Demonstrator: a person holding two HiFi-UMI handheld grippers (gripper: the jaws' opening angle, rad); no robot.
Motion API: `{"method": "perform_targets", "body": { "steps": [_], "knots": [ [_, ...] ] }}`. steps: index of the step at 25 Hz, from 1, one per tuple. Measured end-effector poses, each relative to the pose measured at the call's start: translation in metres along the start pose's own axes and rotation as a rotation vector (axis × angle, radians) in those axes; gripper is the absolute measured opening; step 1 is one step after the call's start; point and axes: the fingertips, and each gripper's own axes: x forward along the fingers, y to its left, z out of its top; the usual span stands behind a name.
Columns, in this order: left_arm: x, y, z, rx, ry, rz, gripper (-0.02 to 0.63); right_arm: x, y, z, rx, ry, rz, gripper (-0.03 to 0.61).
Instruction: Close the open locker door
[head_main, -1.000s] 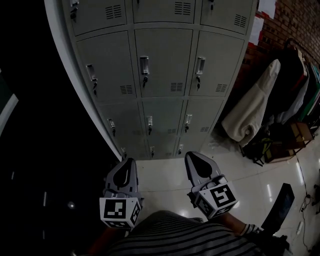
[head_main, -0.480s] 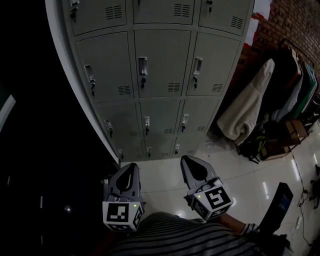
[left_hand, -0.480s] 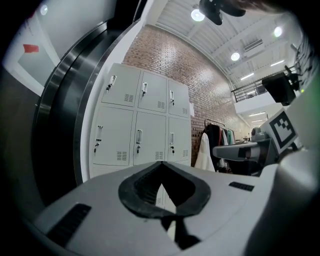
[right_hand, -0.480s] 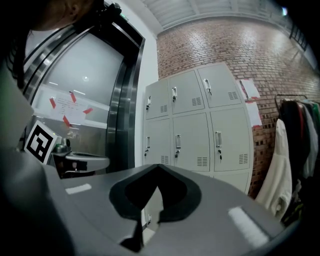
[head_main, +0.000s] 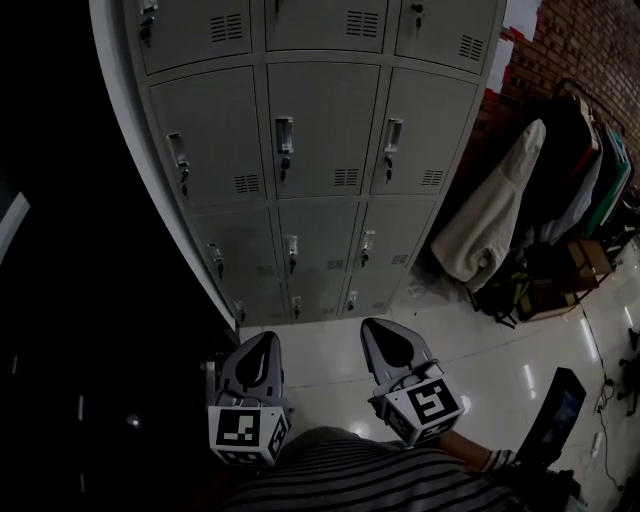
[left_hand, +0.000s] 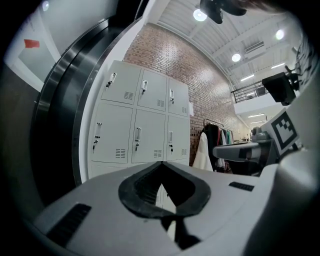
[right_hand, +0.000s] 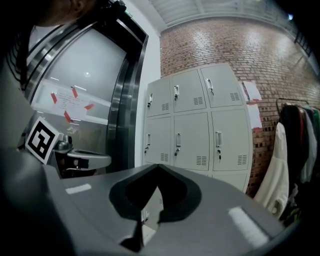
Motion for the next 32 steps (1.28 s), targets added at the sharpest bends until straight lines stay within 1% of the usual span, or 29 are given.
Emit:
{"method": "perform_targets", "body": {
  "steps": [12,18,25,32],
  "knots": [
    [0.003,-0.003,-0.005,-0.003,0.018,0.004,0.005,-0.001,-0.006,-0.008,-0.033,0.004,0.002,0.000],
    [0.007,-0.010,-0.007,-0.005,0.026,0.002,0.005,-0.003,-0.011,-0.011,-0.016,0.017,0.005,0.000],
    [0.012,-0.017,-0.008,0.003,0.032,0.009,0.005,-0.004,-0.019,-0.014,-0.028,0.003,0.021,0.000],
    [0.017,-0.029,-0.006,0.012,0.035,0.015,0.005,-0.007,-0.029,-0.013,-0.015,0.001,0.035,0.000]
  ]
}}
